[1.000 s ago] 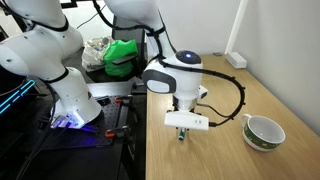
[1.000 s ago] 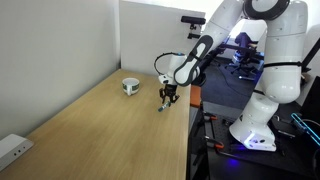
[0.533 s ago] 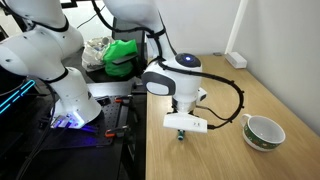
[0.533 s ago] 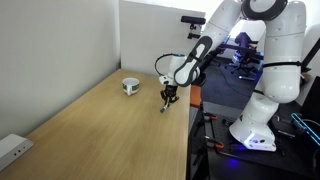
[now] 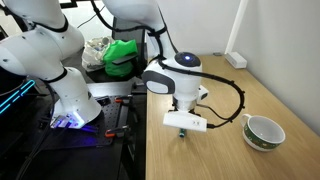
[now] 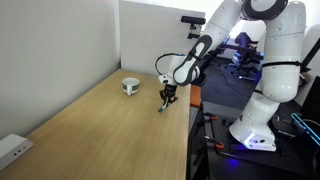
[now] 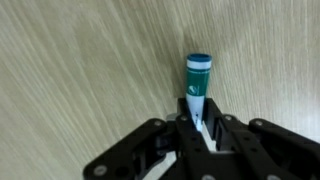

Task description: Pick up the marker and place it in the cup

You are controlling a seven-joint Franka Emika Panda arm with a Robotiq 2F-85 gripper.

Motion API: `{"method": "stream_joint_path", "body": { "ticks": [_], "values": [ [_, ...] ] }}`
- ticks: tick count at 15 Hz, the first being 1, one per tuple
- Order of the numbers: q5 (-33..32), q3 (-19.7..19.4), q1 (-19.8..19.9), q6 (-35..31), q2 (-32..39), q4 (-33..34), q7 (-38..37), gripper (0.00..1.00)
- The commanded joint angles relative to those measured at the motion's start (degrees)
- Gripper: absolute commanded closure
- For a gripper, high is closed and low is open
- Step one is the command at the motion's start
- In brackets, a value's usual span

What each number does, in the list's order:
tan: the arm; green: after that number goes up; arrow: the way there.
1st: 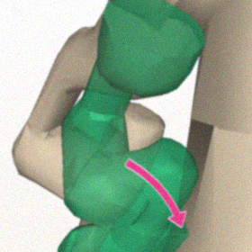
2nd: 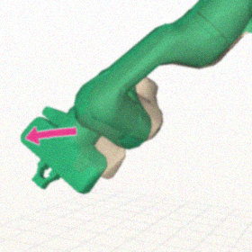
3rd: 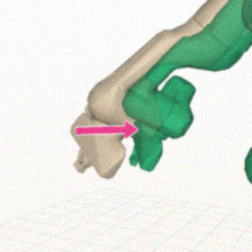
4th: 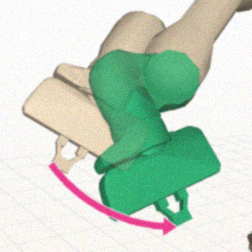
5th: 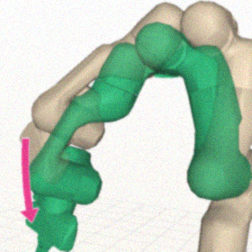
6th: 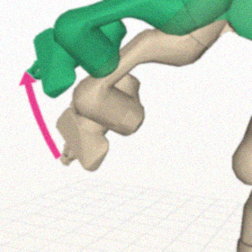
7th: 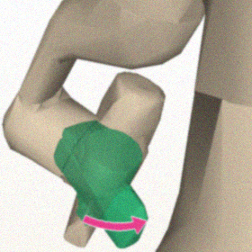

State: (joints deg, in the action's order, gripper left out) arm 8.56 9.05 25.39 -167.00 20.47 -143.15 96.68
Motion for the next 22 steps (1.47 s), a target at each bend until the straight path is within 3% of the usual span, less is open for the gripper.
{"method": "stream_joint_path", "body": {
  "ticks": [1,7,13,22],
  "values": [
    [3.95,3.37,3.53,-2.48,-2.37,-0.98,1.71,0.95],
    [8.45,7.83,7.39,-4.91,-3.48,-0.04,2.42,0.95],
    [16.41,18.06,15.35,-5.65,-2.28,3.05,6.88,0.95],
    [22.84,28.00,23.52,-5.92,-0.17,6.56,11.97,0.95]
  ]
}}
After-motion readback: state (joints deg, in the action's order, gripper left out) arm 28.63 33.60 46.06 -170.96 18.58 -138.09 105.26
